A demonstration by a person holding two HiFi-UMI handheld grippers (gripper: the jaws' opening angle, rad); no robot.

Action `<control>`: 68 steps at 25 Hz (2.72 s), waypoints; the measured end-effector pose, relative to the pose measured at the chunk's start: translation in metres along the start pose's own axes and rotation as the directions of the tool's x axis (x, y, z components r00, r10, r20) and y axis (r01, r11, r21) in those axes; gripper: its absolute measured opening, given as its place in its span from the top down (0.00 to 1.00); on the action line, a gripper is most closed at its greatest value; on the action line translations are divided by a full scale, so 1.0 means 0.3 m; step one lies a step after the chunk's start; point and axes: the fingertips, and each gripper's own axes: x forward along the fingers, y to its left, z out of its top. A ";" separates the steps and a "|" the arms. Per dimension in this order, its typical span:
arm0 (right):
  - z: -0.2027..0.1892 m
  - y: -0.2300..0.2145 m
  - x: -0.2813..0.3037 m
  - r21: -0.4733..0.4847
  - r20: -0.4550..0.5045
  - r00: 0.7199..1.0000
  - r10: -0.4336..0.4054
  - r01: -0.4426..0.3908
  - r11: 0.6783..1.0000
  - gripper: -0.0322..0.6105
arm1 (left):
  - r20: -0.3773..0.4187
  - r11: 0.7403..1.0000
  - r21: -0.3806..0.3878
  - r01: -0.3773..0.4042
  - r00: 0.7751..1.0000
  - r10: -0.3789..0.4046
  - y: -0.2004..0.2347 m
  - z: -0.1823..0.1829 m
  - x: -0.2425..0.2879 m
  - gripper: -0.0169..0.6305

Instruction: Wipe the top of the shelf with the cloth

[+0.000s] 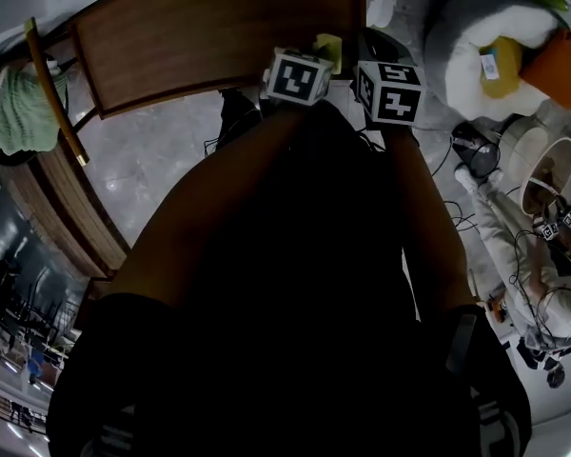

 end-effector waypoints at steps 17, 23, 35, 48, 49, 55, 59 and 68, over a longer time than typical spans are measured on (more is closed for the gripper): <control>0.099 0.479 0.147 -0.109 -0.045 0.991 0.123 -0.128 0.986 0.91 | 0.029 0.988 -0.123 -0.089 0.995 0.094 0.493 -0.200 -0.318 0.93; 0.141 0.660 0.202 -0.143 -0.046 0.986 0.163 -0.168 0.975 0.91 | 0.028 0.975 -0.174 -0.138 0.989 0.145 0.679 -0.280 -0.443 0.93; 0.168 1.020 0.291 -0.171 -0.037 0.971 0.237 -0.240 0.956 0.91 | 0.046 0.923 -0.288 -0.253 0.960 0.278 1.059 -0.447 -0.709 0.93; 0.149 1.221 0.285 -0.238 -0.050 0.955 0.292 -0.296 0.925 0.91 | 0.073 0.818 -0.477 -0.321 0.913 0.401 1.269 -0.541 -0.865 0.93; 0.148 1.206 0.283 -0.233 -0.048 0.956 0.290 -0.293 0.927 0.91 | 0.067 0.809 -0.483 -0.334 0.908 0.414 1.278 -0.545 -0.870 0.93; 0.183 1.116 0.260 -0.192 -0.018 0.959 0.282 -0.280 0.941 0.91 | 0.087 0.753 -0.575 -0.319 0.892 0.444 1.301 -0.548 -0.878 0.93; 0.258 1.105 0.198 -0.194 0.040 0.935 0.353 -0.339 0.920 0.91 | 0.143 0.723 -0.645 -0.248 0.890 0.433 1.283 -0.534 -0.878 0.93; 0.714 1.101 -0.304 -0.427 0.399 0.533 0.746 -0.612 0.665 0.91 | 0.619 0.875 -0.477 0.079 0.738 0.271 1.030 -0.166 -1.101 0.93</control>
